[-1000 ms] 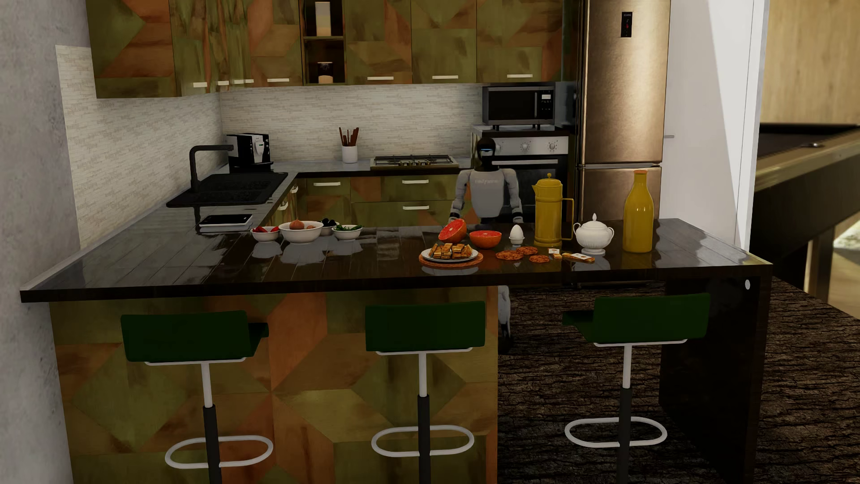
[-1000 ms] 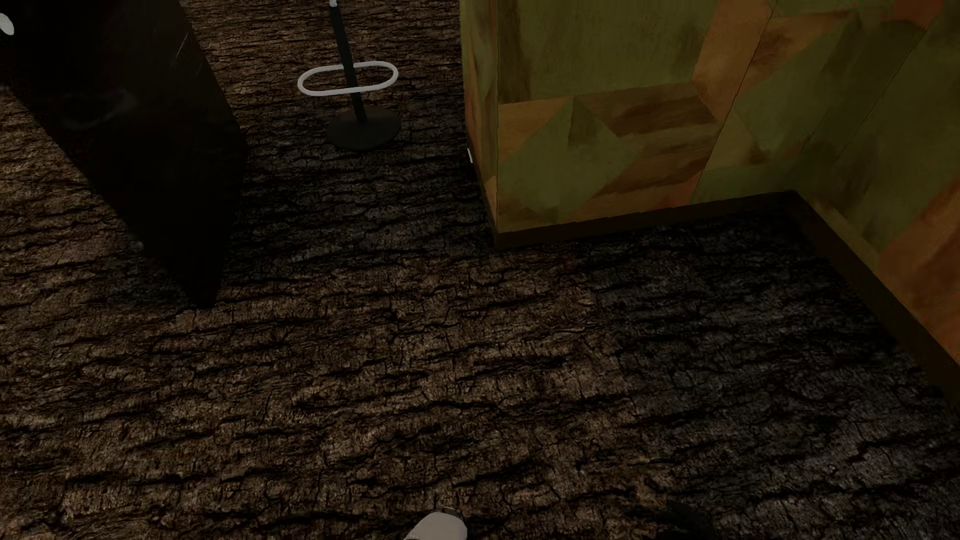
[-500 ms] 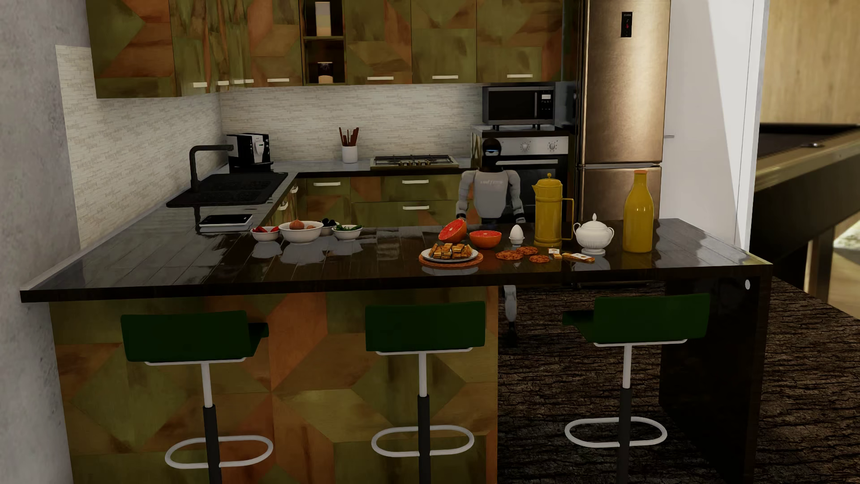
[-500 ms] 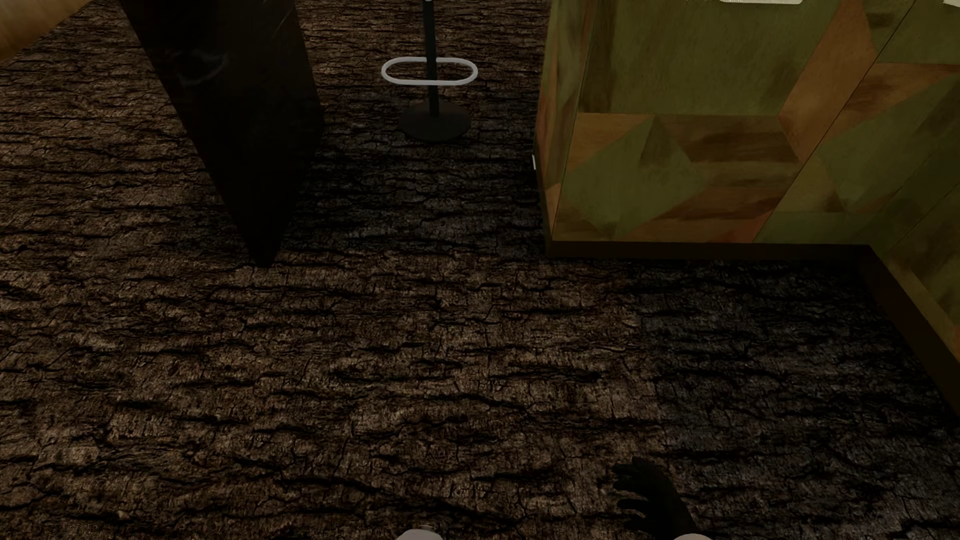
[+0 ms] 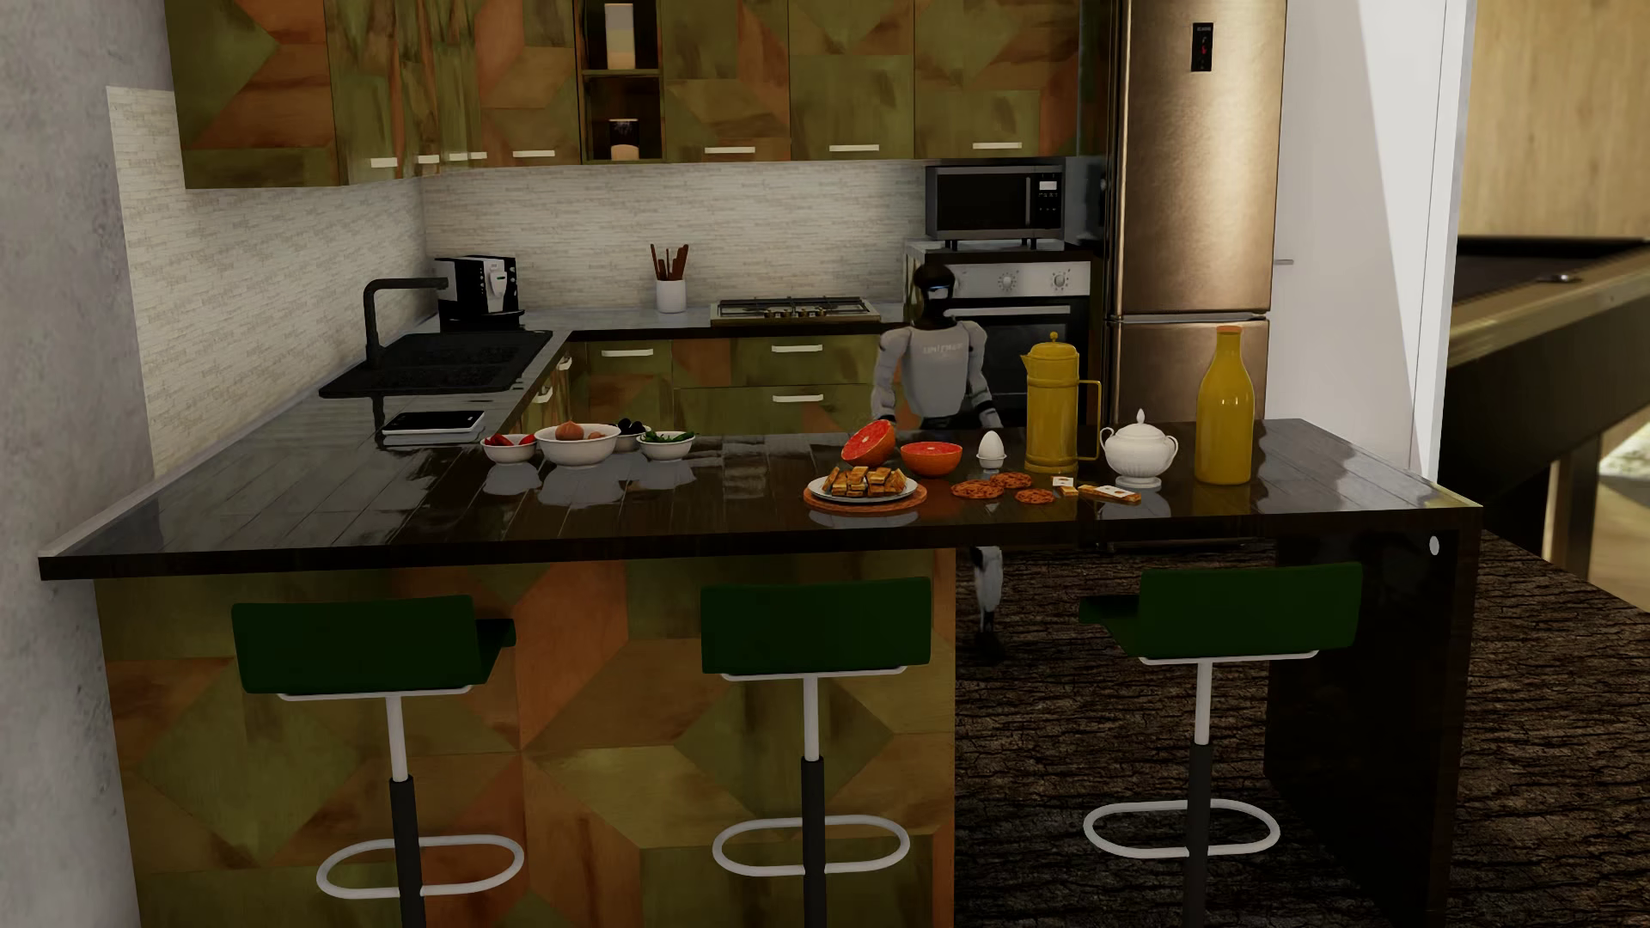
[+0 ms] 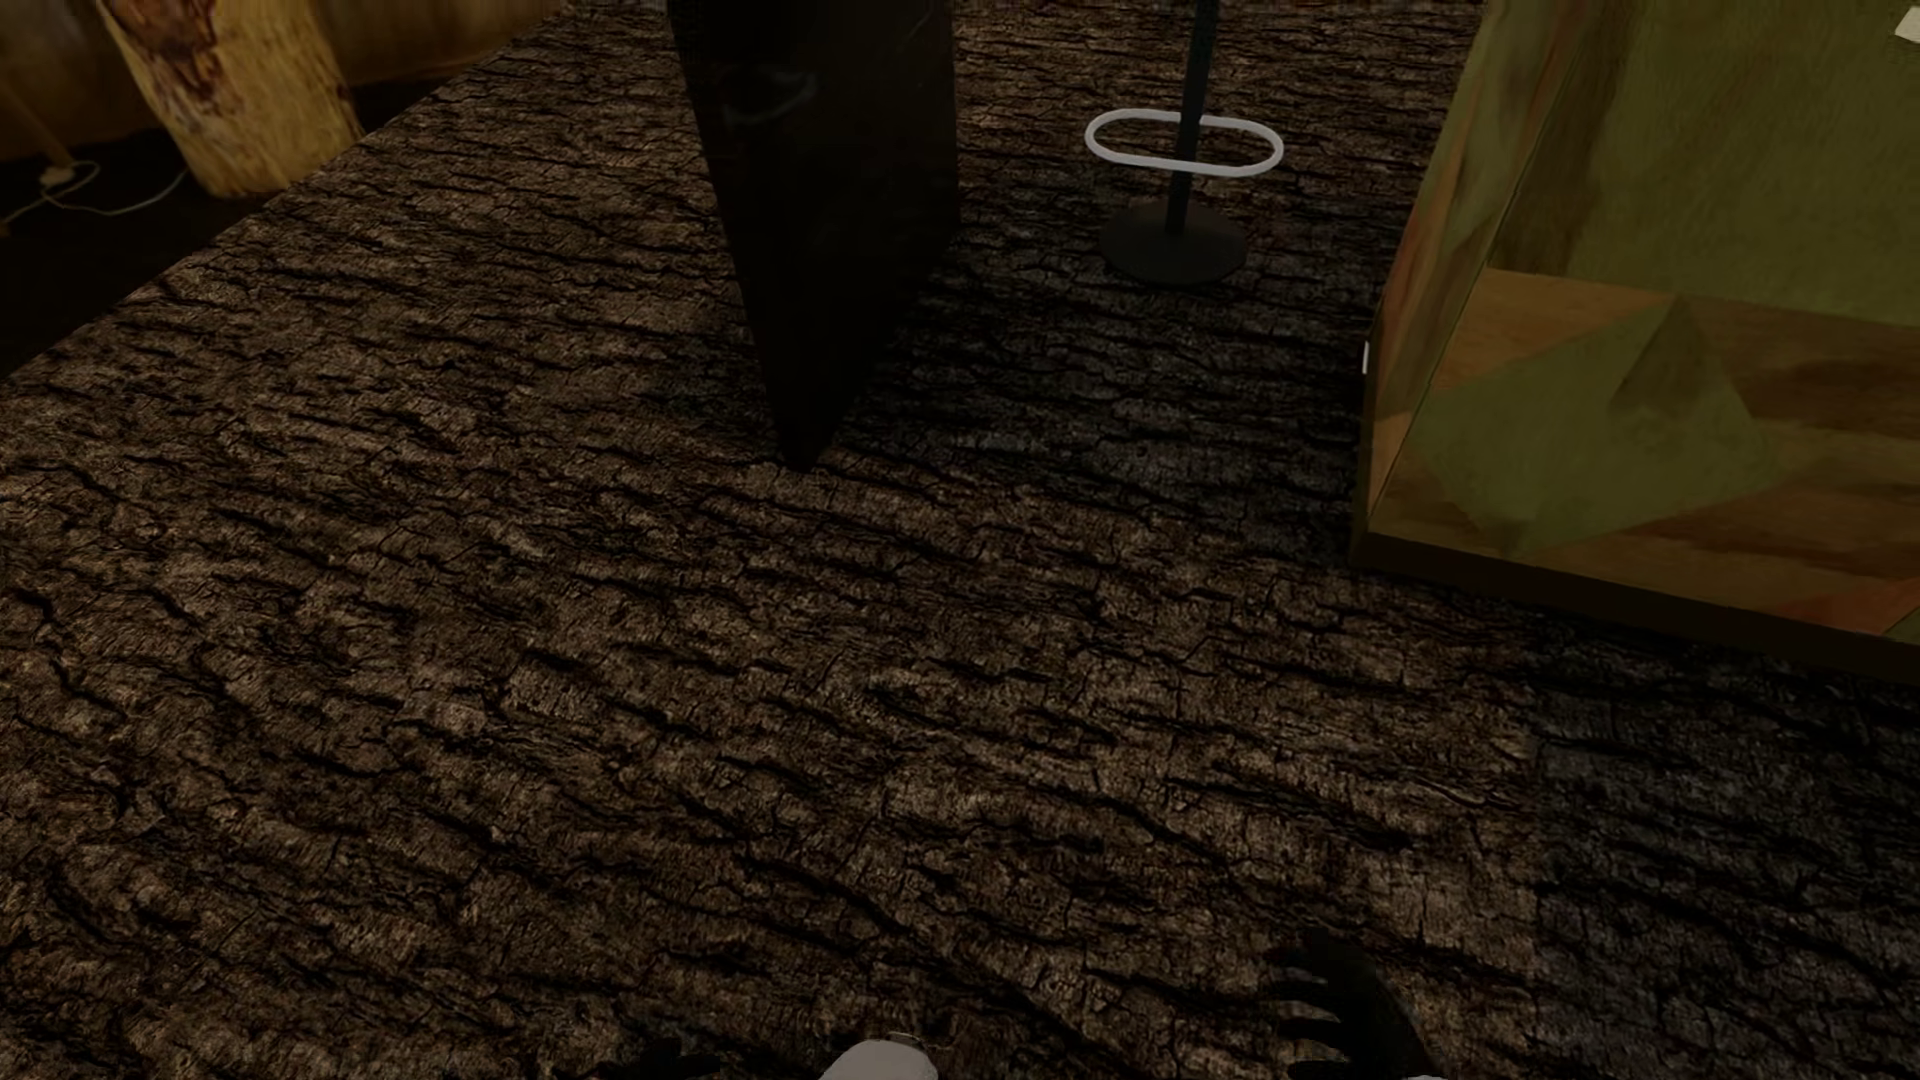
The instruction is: Turn left
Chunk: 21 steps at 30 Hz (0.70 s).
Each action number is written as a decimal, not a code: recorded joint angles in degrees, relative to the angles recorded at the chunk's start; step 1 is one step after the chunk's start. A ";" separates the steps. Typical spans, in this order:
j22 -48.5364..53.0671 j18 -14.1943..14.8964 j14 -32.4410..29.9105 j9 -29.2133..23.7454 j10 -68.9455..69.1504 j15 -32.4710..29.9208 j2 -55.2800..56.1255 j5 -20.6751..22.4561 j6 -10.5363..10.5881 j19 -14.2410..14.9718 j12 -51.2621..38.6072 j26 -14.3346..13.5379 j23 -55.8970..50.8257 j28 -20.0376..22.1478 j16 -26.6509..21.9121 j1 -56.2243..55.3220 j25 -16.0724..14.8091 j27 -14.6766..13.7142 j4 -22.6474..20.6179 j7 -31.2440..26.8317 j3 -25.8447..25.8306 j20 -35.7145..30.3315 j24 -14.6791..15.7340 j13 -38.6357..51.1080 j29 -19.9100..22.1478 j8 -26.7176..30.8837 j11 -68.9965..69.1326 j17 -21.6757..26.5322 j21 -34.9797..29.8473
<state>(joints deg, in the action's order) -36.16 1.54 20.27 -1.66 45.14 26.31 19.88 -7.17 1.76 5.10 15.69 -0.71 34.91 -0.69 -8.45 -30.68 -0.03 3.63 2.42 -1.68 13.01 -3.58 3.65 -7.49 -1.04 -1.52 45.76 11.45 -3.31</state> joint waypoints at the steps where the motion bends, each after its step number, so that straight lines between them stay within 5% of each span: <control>1: -1.22 1.40 -2.86 -0.39 0.65 0.28 0.58 -0.34 0.73 0.34 -1.98 0.88 -1.65 -1.09 0.10 -0.01 0.55 -0.46 0.36 0.10 -0.96 0.33 -0.87 -0.43 0.15 -0.42 3.15 -1.03 -0.16; 3: -2.66 1.91 -7.01 -0.33 -1.28 -7.65 8.33 1.25 -0.87 -0.81 -1.15 1.43 -0.56 -2.02 -1.66 -0.43 1.81 -0.79 -0.98 -1.36 -5.30 -0.29 -1.28 0.56 -0.35 3.37 14.20 -2.74 -0.72; 5: -0.28 0.66 -5.47 -0.48 -1.46 -6.35 7.77 2.41 -2.81 -0.66 2.89 1.48 0.91 -0.50 -0.35 0.20 2.27 -1.34 -1.13 -0.81 -9.15 1.95 0.79 0.82 -3.16 5.00 1.74 -0.52 3.22; 6: -0.63 1.58 -4.91 -0.39 -1.06 -6.43 7.48 2.89 -2.19 1.03 0.06 2.45 0.40 -0.17 -0.11 0.40 1.70 -1.89 -0.23 -0.93 -8.17 1.37 0.30 -1.72 -3.98 4.63 1.69 0.48 3.09; 10: -0.50 1.56 -8.36 0.95 -5.94 -8.92 4.61 3.33 -0.45 -0.65 -6.52 7.35 -1.34 -3.58 -0.41 3.29 -1.76 -0.38 0.72 -0.20 -9.28 1.02 -1.92 -1.89 -2.88 4.37 -3.34 -0.29 2.01; 14: -0.93 1.99 -9.50 1.52 -8.77 -9.13 2.95 3.21 -0.90 -0.88 -3.79 7.78 -1.24 -3.28 -1.56 5.74 -0.65 -4.16 1.40 1.27 -7.94 0.06 -1.14 -1.75 -0.14 4.66 -5.04 -0.43 2.01; 21: -0.71 2.36 -9.44 -0.03 -9.87 -8.90 1.32 2.73 -1.49 -0.61 -3.98 8.09 -0.65 -1.53 -0.56 6.68 0.19 -1.79 1.13 0.97 -7.24 1.43 -2.51 -1.72 -3.95 3.96 -6.82 -0.89 2.05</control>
<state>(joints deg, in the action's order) -36.87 3.89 10.83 -1.68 35.27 17.41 21.20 -4.44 0.27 4.50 11.71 7.38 34.26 -2.22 -9.01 -24.00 0.16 1.84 3.56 -0.71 5.77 -2.14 1.14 -9.21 -4.99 2.44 38.93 10.55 -1.26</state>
